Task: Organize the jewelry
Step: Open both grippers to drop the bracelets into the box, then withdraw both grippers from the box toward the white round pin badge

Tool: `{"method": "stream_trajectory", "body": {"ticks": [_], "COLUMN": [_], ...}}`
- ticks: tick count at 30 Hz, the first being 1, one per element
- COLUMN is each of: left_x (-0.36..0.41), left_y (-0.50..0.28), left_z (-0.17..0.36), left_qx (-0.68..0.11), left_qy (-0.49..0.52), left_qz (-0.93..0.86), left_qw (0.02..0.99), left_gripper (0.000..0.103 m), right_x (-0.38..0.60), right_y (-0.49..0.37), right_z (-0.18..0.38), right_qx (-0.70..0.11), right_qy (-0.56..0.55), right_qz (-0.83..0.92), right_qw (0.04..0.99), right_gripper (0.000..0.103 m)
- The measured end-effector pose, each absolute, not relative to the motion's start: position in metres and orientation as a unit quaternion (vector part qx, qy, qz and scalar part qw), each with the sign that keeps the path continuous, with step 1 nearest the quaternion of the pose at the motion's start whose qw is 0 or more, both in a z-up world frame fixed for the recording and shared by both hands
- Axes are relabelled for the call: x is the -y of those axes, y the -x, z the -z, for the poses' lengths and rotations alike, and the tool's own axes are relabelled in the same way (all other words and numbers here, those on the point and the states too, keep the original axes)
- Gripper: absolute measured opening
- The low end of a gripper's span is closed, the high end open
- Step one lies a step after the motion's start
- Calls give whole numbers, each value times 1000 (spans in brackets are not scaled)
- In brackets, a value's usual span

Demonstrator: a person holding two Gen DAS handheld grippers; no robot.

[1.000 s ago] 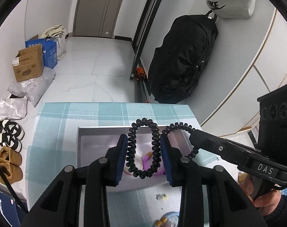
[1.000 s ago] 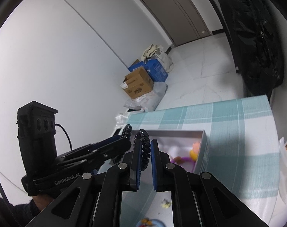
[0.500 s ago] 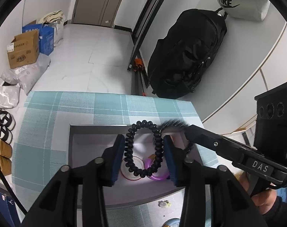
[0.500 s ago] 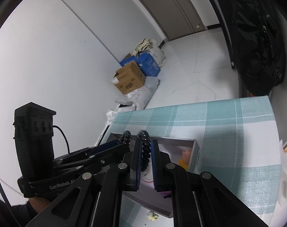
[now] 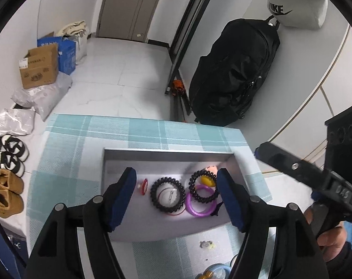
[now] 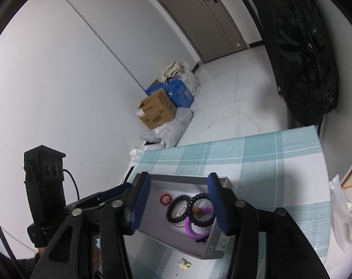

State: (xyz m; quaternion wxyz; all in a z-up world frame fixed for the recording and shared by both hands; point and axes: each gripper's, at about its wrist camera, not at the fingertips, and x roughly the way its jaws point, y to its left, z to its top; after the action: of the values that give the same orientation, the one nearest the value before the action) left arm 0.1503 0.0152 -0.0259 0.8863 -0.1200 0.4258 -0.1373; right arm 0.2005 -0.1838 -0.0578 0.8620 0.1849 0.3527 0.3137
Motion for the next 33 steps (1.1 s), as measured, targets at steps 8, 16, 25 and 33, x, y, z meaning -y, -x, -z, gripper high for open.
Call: {"method": "stream_trajectory", "body": {"ticks": [8, 16, 25, 33], "left_x": [-6, 4, 6, 5], "left_y": [-119, -99, -63, -50], "left_z": [11, -7, 11, 33], "left_qx": [-402, -384, -402, -438], "left_qy": [83, 72, 71, 68], "left_qz": [108, 75, 33, 14], "left_qw": [906, 918, 912, 896], "left_gripper": [67, 69, 69, 69], "right_x": [187, 187, 199, 209], "right_y": [-177, -146, -118, -94], "right_z": [50, 48, 59, 81], "right_qx": [-330, -323, -346, -376], "right_qy": [-157, -125, -102, -71], "right_qz": [-302, -297, -262, -256], "right_qw": [880, 890, 895, 888], "right_gripper": [72, 86, 91, 96]}}
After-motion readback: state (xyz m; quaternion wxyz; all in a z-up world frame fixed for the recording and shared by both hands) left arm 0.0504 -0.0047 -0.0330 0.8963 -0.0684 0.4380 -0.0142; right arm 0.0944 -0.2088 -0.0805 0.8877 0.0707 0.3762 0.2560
